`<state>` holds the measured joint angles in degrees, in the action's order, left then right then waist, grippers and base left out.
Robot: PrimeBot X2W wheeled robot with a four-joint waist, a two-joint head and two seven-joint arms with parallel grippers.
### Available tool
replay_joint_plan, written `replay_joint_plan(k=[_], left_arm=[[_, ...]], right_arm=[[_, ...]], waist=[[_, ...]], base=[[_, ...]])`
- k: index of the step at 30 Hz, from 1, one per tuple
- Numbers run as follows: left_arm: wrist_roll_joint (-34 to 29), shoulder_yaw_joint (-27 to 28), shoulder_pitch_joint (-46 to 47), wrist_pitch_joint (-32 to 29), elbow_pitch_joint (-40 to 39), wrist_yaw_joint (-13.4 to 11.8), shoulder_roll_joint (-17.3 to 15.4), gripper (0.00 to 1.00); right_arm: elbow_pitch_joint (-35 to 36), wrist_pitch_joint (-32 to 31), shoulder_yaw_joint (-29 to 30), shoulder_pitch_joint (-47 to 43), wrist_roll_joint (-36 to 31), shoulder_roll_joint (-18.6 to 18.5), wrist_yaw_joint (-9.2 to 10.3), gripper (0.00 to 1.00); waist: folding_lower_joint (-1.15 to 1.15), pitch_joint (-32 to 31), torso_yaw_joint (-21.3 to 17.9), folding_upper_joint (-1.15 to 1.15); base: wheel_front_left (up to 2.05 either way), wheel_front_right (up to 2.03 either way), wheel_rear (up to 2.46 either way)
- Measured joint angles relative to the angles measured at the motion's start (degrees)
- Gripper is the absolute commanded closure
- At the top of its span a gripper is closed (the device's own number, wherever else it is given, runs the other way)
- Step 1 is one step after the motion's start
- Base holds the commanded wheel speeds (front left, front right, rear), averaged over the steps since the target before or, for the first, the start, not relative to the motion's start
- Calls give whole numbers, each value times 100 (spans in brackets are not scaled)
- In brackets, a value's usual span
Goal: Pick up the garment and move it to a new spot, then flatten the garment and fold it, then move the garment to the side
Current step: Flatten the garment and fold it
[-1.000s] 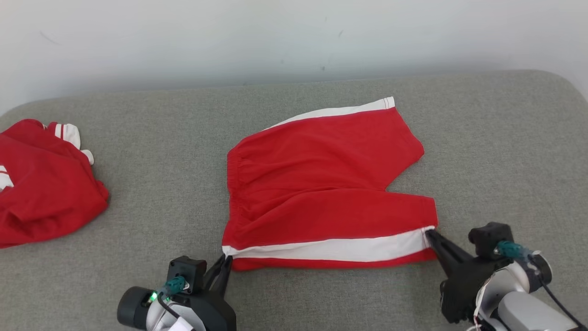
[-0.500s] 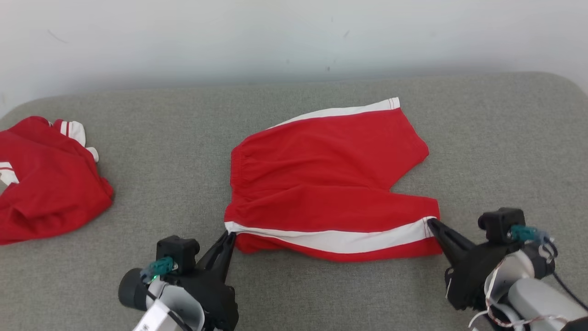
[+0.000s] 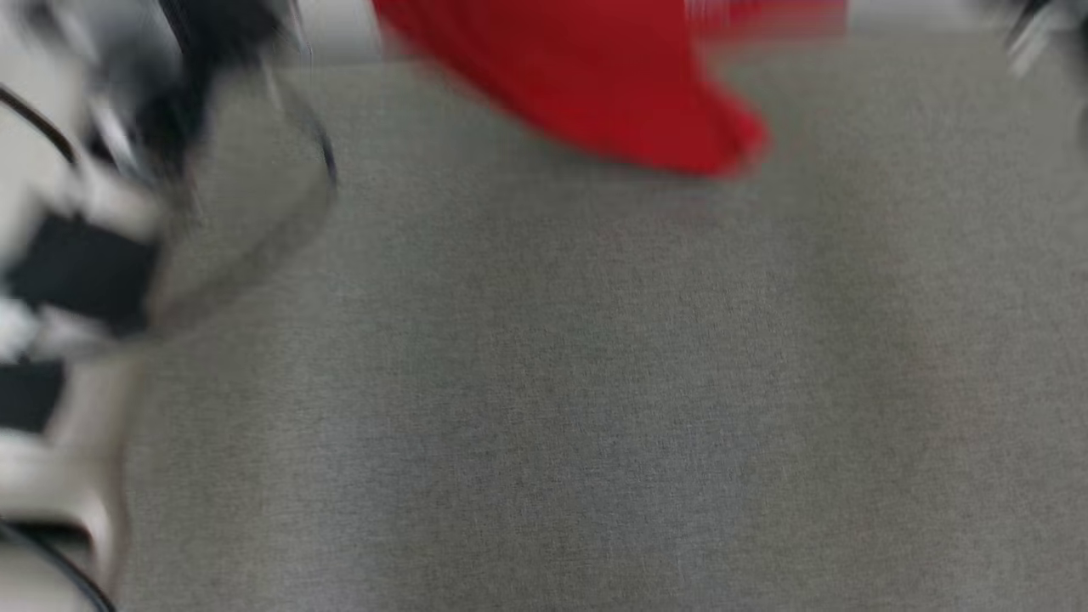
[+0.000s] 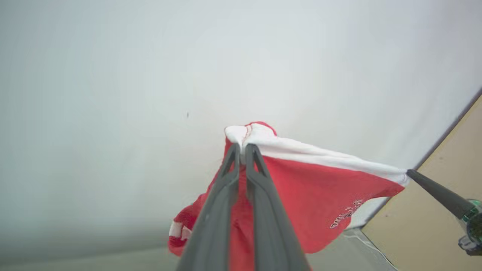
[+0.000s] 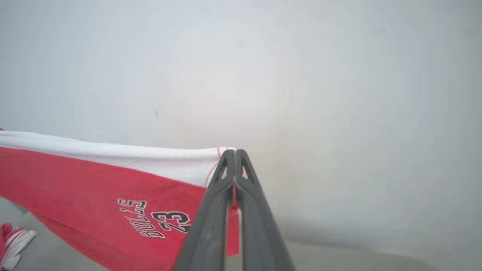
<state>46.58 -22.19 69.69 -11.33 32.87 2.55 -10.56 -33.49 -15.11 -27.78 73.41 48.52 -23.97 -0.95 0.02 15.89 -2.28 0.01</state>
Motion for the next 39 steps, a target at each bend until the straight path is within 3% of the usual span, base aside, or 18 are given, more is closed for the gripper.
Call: replay_joint_plan(k=[3,6,10,14,20,31,39], left_arm=[[-201,277,1095,506,-116,-112,155,100],[-265,136,1069,767,-492,0,293,100],[-264,-162,-107,844,-90,181,234,100],[-260,-456,-1573,920,348,294,-51,100],[-382,-878,-2724,1196,567,356,-73,100],[-738,-1263,-3955,1705,541,324,-112,100],[-1090,-1631,-4787,1846,464,16,-194,100]], right_arm=[[-115,569,143,994,-164,-44,-44,100],[142,1105,189,1009,-266,-147,-215,100],[-136,1564,-109,10,-261,-18,-513,100],[-240,1972,-343,-1472,-155,145,-581,100],[-469,2477,-517,-3167,85,131,-611,100],[-183,2773,-829,-4406,88,44,-613,100],[-14,2715,-1112,-5428,90,-182,-620,100]], waist=[[-3,239,-28,-1],[-3,485,-27,-2],[1,754,-1,1],[0,775,16,1],[-2,478,4,0],[-4,-276,-50,-1],[-4,-934,-3,-2]], base=[[0,0,0],[0,0,0],[0,0,0],[0,0,0],[0,0,0],[0,0,0],[0,0,0]])
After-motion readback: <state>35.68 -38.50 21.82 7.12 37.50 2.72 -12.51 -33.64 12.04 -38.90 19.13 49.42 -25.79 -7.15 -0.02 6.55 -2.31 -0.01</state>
